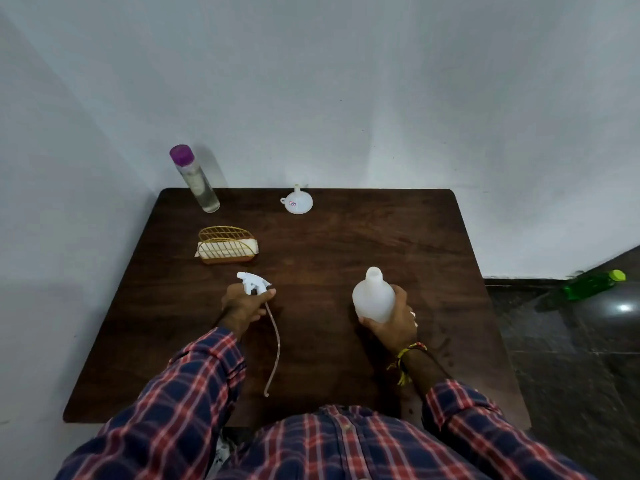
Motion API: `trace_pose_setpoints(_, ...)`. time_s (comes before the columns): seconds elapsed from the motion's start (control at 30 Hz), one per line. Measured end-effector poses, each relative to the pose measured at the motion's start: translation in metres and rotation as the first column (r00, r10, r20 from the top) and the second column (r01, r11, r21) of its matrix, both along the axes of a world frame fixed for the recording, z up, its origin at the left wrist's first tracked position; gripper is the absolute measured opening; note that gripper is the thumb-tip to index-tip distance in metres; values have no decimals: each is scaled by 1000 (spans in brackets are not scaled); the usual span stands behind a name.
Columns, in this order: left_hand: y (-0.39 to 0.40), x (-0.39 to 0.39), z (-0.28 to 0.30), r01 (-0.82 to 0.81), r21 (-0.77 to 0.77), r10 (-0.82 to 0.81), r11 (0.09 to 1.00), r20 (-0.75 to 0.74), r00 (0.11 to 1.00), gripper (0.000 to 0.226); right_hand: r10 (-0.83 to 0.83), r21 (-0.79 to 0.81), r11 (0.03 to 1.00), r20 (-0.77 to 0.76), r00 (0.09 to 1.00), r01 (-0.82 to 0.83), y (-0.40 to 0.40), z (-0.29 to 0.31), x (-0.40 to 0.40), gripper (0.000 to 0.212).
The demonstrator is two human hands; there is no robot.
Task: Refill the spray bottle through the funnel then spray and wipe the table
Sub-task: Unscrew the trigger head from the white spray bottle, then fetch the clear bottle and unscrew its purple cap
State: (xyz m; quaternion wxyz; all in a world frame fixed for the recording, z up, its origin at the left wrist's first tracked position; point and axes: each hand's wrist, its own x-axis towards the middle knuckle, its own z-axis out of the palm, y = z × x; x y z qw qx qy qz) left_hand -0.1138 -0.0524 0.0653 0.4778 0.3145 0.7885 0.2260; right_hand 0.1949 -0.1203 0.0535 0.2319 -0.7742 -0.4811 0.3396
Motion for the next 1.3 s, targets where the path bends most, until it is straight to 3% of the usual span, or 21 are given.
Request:
trace_pose_setpoints(0.2,-15,-24,-15,97,-17,-98,995,-273,957,61,-41,4,999,55,998,41,-1,-2,-12,101)
trace_pose_setpoints(0.37,-27,-15,0,228,-177,-288,957,-536,793,73,-123,-36,991,63,990,126,2,-1,-24,102)
trace_pose_setpoints(0.5,-31,-15,4,282,-231,-364,931,-606,707,73,-265,-100,957,80,961,272,-3,4,-33,96)
trace_pose_setpoints(0.6,-36,-20,1,284,-215,-356,934,-624,696,78,-399,-226,889,50,916,399,-10,6,-45,91)
trace_pose_setpoints(0.7,-44,-26,-3,315,-165,-342,935,-661,668,83,-456,-358,835,-27,889,417,-17,2,-59,95)
trace_pose_setpoints(0.83,-55,-39,-10,329,-62,-286,942,-661,693,74,-466,-410,827,-116,877,385,-21,3,-78,90)
trace_pose_setpoints(0.93,-56,-59,-20,330,3,-253,944,-634,731,65,-421,-430,845,-168,892,317,-15,-3,-88,76)
trace_pose_setpoints(1.03,-50,-88,-35,320,47,-223,946,-622,750,61,-283,-416,884,-111,953,214,-9,-2,-103,31)
trace_pose_setpoints(1.07,-46,-98,-38,317,24,-235,948,-616,752,64,-243,-381,906,-106,964,186,-8,6,-112,25)
trace_pose_setpoints(1.3,-30,-123,-63,408,-278,-494,870,-485,721,103,20,-51,998,24,1000,-19,27,52,-164,15)
